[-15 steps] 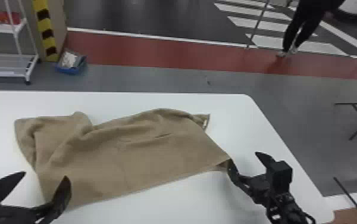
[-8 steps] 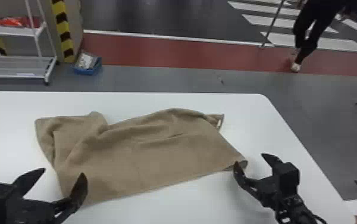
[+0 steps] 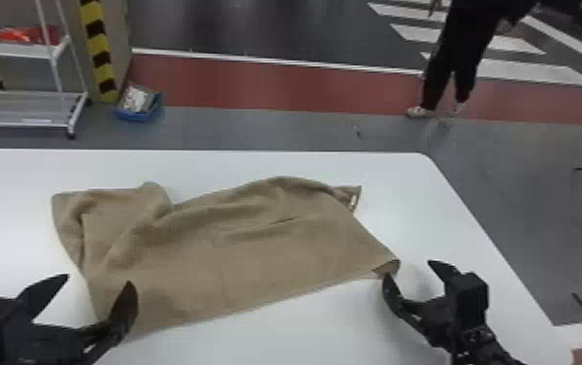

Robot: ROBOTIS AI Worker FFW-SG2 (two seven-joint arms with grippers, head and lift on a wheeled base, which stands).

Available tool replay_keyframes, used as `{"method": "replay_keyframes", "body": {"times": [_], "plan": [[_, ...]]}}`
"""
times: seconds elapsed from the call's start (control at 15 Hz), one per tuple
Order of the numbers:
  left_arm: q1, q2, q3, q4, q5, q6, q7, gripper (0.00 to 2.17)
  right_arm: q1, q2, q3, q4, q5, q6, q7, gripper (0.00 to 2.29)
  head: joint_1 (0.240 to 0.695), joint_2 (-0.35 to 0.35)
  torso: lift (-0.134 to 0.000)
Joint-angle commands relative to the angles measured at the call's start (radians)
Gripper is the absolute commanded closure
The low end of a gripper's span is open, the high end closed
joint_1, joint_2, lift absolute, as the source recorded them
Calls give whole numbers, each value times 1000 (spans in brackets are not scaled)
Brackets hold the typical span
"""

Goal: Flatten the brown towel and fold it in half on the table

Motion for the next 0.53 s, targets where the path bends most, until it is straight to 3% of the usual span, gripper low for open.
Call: {"method": "replay_keyframes", "body": {"times": [0.0, 0.47], "plan": [[0, -3, 2, 3, 3, 0, 0, 134, -28, -1, 1, 31, 4, 2, -1, 184, 695, -217, -128], [1, -3, 13, 3, 9, 0, 6, 134, -35, 10, 12, -6, -9, 8, -4, 205, 695, -198, -128]]}}
